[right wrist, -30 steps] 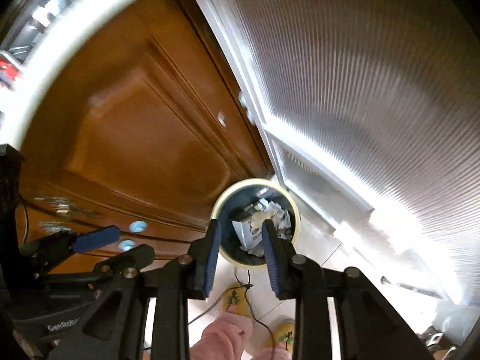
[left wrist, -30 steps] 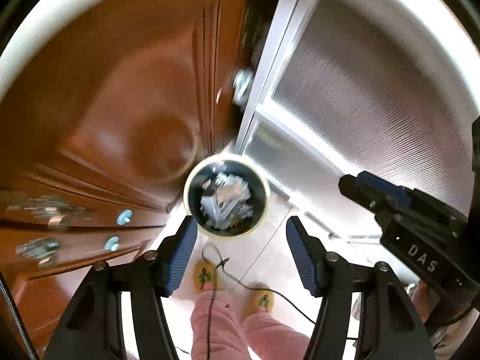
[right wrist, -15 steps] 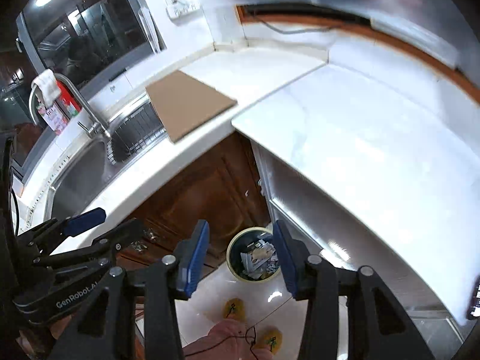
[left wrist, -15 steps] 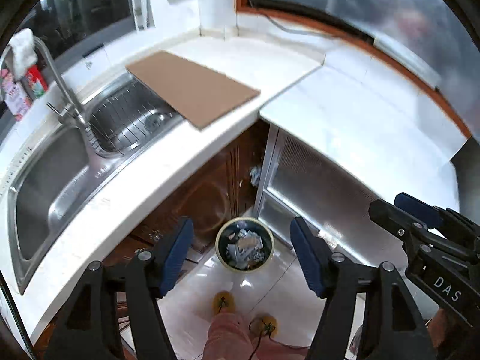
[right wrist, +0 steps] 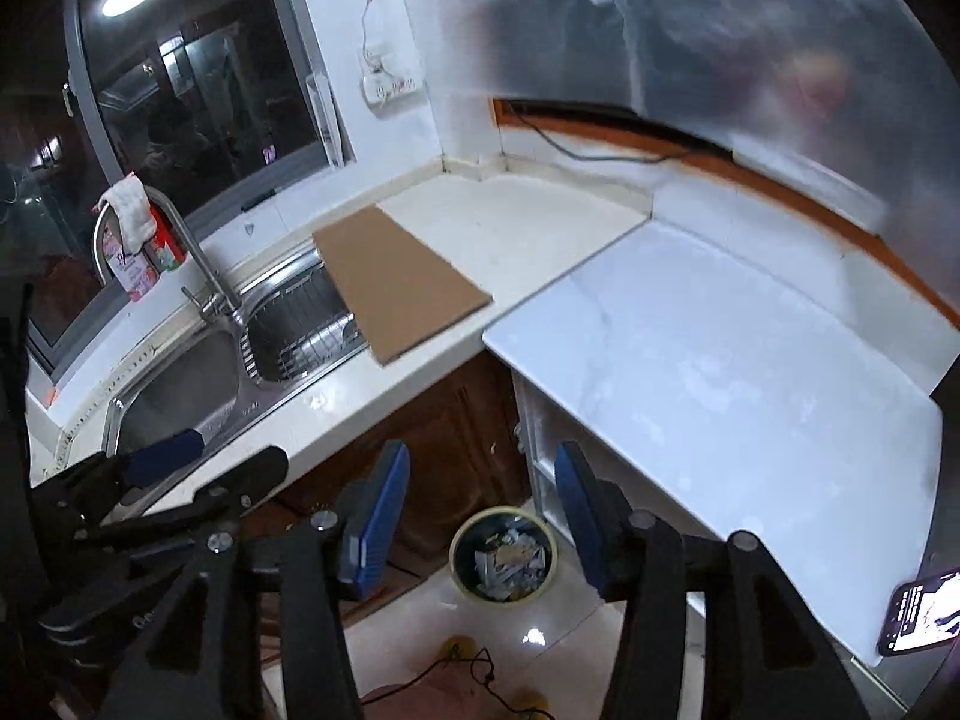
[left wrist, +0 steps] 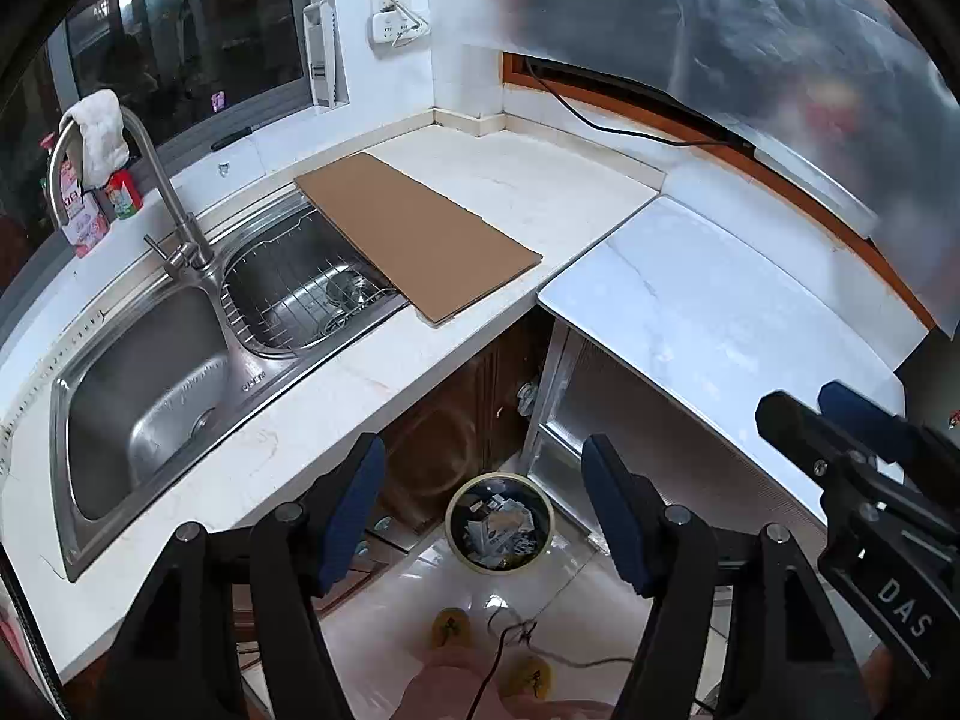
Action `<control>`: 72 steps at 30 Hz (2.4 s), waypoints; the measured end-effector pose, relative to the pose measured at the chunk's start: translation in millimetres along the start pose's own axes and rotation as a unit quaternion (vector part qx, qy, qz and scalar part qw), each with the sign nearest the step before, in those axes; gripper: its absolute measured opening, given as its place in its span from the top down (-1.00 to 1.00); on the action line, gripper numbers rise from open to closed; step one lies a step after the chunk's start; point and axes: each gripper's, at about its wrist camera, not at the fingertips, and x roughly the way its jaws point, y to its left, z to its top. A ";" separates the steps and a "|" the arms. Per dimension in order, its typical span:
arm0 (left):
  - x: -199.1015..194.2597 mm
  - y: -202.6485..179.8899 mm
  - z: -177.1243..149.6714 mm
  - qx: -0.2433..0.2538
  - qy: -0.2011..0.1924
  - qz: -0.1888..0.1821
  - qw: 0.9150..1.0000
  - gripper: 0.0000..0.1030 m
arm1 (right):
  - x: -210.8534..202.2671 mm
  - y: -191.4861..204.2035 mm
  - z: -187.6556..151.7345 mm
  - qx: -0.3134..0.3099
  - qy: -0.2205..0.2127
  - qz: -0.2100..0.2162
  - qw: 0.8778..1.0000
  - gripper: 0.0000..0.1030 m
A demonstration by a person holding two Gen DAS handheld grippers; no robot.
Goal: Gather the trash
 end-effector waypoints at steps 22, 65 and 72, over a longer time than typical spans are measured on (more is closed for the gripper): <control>0.3 -11.7 27.7 0.023 -0.039 -0.004 0.999 -0.29 | -7.4 -7.2 21.1 0.008 -0.033 -0.036 0.999 -0.16; 0.9 -5.1 41.7 0.058 -0.062 -0.011 0.996 -0.29 | -11.6 -8.9 28.1 0.023 -0.055 -0.068 0.996 -0.16; 1.6 -0.6 42.3 0.062 -0.063 -0.012 0.996 -0.29 | -11.4 -7.3 28.8 0.024 -0.055 -0.067 0.996 -0.16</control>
